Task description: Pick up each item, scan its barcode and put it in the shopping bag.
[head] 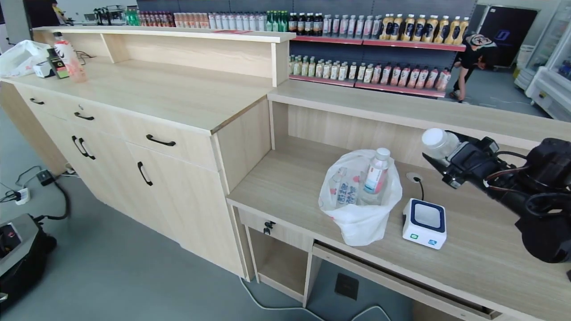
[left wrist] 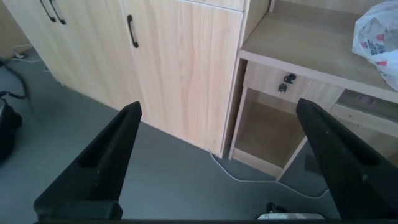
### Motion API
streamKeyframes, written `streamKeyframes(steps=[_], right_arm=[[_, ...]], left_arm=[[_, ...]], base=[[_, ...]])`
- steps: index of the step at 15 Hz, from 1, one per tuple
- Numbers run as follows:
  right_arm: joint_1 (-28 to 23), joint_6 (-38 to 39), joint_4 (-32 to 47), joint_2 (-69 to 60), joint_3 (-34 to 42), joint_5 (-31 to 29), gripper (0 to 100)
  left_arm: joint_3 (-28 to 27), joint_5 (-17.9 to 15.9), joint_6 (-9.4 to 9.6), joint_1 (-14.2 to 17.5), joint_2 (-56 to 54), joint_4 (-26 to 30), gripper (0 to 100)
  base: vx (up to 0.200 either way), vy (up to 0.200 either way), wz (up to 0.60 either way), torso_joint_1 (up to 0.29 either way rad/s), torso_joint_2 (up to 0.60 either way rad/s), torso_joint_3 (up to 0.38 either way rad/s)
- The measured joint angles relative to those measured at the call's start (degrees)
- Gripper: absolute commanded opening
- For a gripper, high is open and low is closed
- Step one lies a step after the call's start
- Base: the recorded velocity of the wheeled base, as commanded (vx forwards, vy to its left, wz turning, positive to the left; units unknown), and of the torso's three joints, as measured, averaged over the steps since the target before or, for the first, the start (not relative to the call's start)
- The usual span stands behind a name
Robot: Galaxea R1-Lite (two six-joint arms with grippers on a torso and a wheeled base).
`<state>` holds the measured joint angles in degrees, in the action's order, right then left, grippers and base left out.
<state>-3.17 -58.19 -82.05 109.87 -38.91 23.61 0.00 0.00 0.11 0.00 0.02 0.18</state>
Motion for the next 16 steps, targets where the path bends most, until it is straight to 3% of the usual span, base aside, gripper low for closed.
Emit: streamKeyframes(steps=[6, 16], right_arm=[[-3.28, -2.61, -7.45, 11.70, -1.41, 5.61, 0], [-7.30, -5.69, -7.91, 22.19, -5.51, 12.62, 0]], left_arm=[[0.00, 0.00, 0.02, -0.05, 0.00, 0.00, 100], [0.00, 0.00, 0.02, -0.02, 0.00, 0.00, 100]], base=[[0.000, 0.000, 0.00, 0.000, 0.00, 0.000], [0.000, 0.000, 0.00, 0.000, 0.00, 0.000]])
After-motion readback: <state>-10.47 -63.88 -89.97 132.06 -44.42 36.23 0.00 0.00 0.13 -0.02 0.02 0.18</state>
